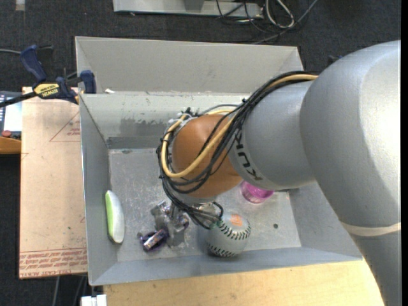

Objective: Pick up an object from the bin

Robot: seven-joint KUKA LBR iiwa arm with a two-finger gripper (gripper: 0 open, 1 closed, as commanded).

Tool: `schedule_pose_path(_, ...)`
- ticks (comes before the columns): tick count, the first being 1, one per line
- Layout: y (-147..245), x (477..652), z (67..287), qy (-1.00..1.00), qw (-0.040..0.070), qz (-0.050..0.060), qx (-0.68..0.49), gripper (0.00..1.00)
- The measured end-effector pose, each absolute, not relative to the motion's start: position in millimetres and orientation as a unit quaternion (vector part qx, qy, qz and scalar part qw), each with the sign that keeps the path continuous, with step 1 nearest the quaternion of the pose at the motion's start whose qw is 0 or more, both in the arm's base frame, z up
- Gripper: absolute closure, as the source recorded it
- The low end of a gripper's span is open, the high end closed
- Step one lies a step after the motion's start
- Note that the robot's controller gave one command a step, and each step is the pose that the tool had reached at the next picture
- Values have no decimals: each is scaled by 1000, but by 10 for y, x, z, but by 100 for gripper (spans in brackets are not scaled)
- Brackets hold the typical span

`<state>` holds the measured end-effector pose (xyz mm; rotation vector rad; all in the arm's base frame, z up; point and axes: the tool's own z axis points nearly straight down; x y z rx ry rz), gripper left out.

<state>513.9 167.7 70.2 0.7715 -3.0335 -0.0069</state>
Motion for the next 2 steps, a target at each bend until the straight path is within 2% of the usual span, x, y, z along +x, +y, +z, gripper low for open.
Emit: schedule_pose_path(2,1673,5131,726,-969,7,-2,246,100)
